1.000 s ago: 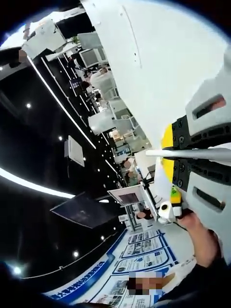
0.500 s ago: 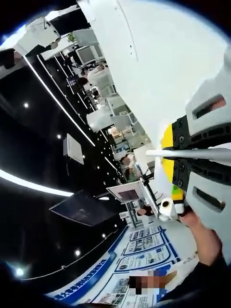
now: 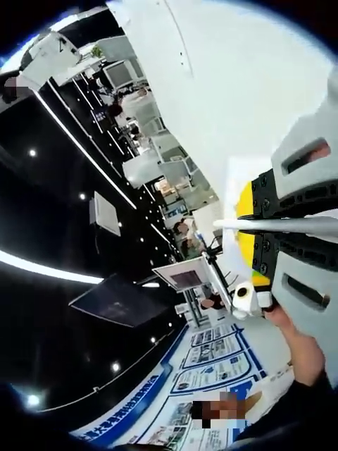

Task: Organize the stack of printing papers by aligning and flattening the scattered papers on the table

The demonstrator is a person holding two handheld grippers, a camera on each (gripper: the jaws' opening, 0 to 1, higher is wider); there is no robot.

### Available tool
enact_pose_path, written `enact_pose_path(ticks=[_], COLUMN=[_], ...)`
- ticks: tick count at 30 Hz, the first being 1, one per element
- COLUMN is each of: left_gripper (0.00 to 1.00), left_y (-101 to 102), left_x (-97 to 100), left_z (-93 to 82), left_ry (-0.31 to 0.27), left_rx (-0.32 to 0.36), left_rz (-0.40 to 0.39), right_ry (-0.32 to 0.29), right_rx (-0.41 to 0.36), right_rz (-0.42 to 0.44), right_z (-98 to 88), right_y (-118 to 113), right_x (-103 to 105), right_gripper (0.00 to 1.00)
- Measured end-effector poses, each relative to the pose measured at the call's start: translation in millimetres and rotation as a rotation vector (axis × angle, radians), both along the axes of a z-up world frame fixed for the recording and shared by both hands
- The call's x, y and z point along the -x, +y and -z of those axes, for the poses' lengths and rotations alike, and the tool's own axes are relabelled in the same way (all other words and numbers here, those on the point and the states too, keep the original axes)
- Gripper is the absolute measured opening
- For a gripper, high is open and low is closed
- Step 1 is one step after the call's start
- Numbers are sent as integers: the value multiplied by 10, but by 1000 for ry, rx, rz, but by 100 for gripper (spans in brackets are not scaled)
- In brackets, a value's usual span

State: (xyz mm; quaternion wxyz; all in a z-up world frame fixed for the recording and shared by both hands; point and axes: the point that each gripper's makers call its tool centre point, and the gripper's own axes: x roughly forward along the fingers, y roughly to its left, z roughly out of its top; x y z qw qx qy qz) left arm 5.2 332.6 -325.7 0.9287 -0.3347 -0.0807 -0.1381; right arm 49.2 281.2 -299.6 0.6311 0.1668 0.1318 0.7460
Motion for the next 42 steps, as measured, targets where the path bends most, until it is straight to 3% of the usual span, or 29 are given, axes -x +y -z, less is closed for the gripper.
enact_pose_path(ticks=[14,22,29,34,38,42], left_gripper=[14,6,6,6,6,6], left_y=[-9,-40,-36,-24,-26,-26], left_x=[19,43,27,27,29,28], left_z=[3,7,11,24,22,3], left_ry=[1,-10,-7,0,-2,-11], left_rx=[-2,-58,-74,-85,-89,-91], left_rz=[0,-2,-6,-13,-11,-4], right_ry=[16,1,-32,-81,-130,-126], right_rx=[-13,-5,-37,-139,-132,-118], right_rz=[-21,-31,23,69,109,136], right_z=[-4,21,-67,-385,-403,-274], right_y=[120,125,-33,-260,-441,-600], right_x=[119,141,3,-73,-133,-220], right_gripper=[1,3,10,10,10,10])
